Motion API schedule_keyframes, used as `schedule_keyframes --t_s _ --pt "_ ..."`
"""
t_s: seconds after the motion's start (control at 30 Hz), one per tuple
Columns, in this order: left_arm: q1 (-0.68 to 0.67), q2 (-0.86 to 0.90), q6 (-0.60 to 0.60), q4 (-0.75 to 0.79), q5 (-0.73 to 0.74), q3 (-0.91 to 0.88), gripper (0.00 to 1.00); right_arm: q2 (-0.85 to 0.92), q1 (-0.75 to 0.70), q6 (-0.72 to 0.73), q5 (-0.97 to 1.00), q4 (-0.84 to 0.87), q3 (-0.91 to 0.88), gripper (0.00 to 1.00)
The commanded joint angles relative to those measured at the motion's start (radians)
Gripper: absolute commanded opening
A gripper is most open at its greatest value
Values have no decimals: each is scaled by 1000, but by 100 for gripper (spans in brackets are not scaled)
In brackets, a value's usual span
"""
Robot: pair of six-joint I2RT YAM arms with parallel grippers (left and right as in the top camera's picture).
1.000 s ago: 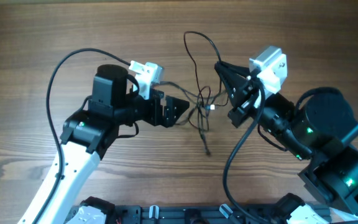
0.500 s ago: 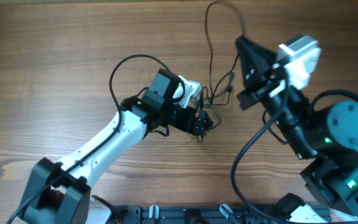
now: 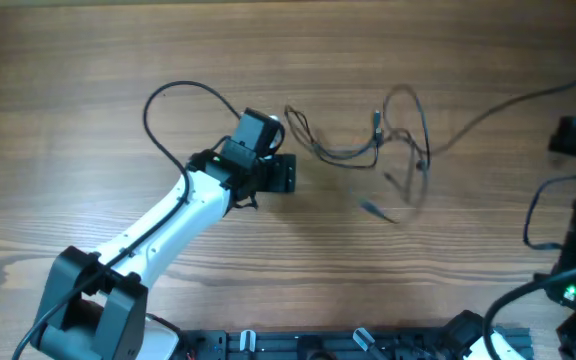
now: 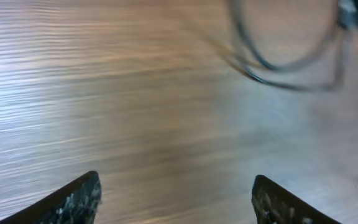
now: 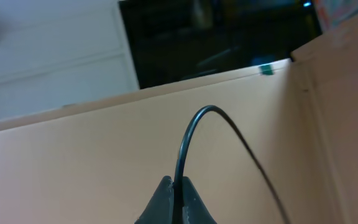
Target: Untangle cables
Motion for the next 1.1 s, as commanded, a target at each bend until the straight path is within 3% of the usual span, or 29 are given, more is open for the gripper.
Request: schedule_keyframes --t_s 0.0,0.1,0.23,0.3,0.47,0.6,0.7,0.9,1.07 --pt "67 12 -123 -17 -72 12 80 -19 -2 -20 39 -35 18 4" --pt "75 12 -119 -9 -10 12 82 -6 -2 86 -111 -155 18 4" --pt "70 12 -7 -5 138 12 85 45 -2 69 -654 -178 18 4" --pt "70 12 111 -1 278 12 85 77 -2 9 -896 -175 18 4" --pt "70 12 394 -5 662 12 85 152 -2 -55 -863 -130 18 4" --pt "52 12 433 70 667 12 85 145 -2 0 -863 -41 18 4" --pt "-3 21 562 112 663 12 87 135 -2 2 -862 -10 18 4" --pt "-200 111 563 151 543 12 88 135 -2 -1 -862 -34 18 4" --pt "-325 206 563 333 404 12 89 127 -2 25 -863 -40 18 4"
